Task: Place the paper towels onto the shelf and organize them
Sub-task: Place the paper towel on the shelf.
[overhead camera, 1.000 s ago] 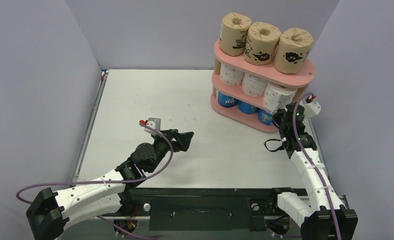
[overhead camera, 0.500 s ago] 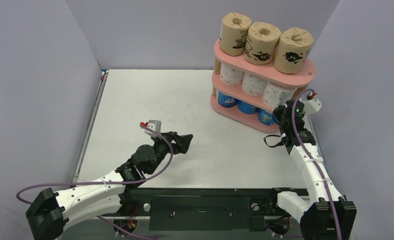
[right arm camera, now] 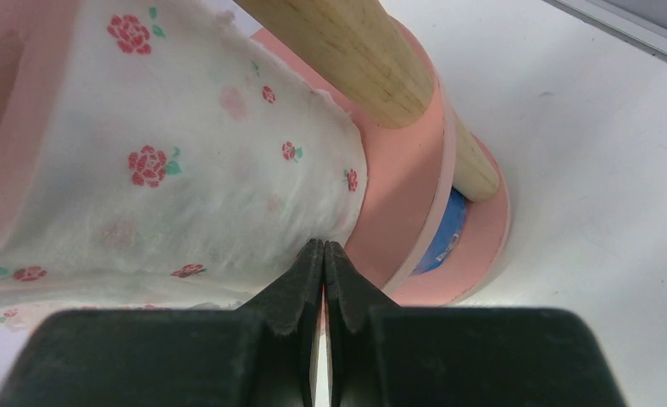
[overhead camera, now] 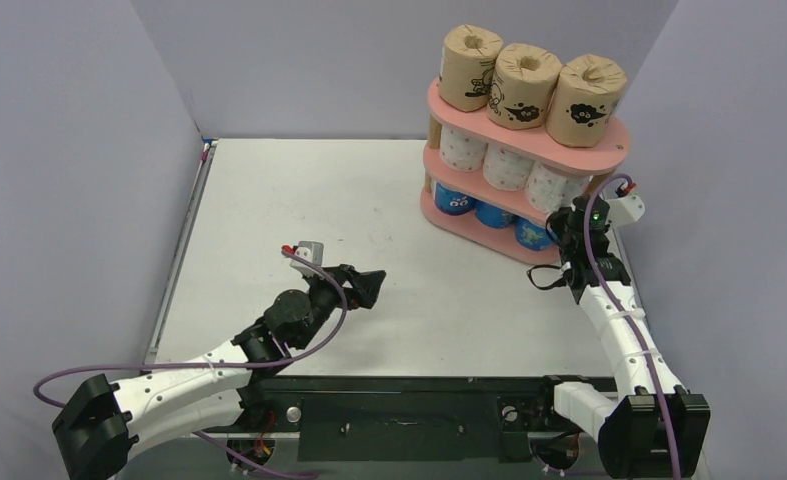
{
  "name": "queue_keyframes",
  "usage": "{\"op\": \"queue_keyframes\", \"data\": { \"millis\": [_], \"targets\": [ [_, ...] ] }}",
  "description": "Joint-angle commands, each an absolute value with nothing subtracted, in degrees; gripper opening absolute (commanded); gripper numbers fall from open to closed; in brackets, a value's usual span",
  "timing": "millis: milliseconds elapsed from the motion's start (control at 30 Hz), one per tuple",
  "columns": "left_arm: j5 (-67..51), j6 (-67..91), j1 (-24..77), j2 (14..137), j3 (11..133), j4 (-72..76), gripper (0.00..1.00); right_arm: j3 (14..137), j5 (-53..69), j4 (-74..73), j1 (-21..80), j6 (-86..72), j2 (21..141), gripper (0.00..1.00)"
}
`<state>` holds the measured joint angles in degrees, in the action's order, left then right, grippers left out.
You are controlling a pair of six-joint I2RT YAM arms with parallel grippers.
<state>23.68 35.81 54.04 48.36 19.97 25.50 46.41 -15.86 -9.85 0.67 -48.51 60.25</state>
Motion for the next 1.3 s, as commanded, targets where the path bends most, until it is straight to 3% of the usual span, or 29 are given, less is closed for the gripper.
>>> {"op": "queue_keyframes", "data": {
  "millis": [0, 567, 933, 1033, 1100, 1167, 1267],
  "targets": [
    [23.0, 36.44, 54.18, 48.84, 20.06, 27.69, 0.89, 49.28, -16.94, -5.69, 0.18, -49.01, 61.45, 0.0],
    [22.51, 36.83, 54.14, 48.84, 19.12, 27.91, 0.9, 49.35, -17.07, -4.88, -1.71, -48.89, 62.64, 0.0],
    [23.2, 37.45, 54.18, 47.6, 19.03, 25.78, 0.97, 47.18, -14.03, -6.96, -1.22, -48.88, 58.33, 0.0],
    [26.22, 38.55, 54.14, 46.88, 19.94, 21.32, 0.97, 44.77, -13.91, -9.8, 1.31, -48.86, 53.98, 0.14],
    [28.72, 40.0, 54.18, 46.3, 20.64, 18.05, 0.97, 42.4, -13.19, -11.33, 2.48, -48.59, 50.18, 0.36],
    [31.11, 41.49, 54.15, 46.02, 21.93, 13.78, 0.97, 40.9, -13.67, -14.47, 4.33, -47.62, 46.35, 0.48],
    [34.08, 43.1, 54.01, 45.9, 24.58, 7.02, 0.96, 39.62, -15.74, -19.79, 8.06, -45.25, 39.85, 0.58]
  ]
}}
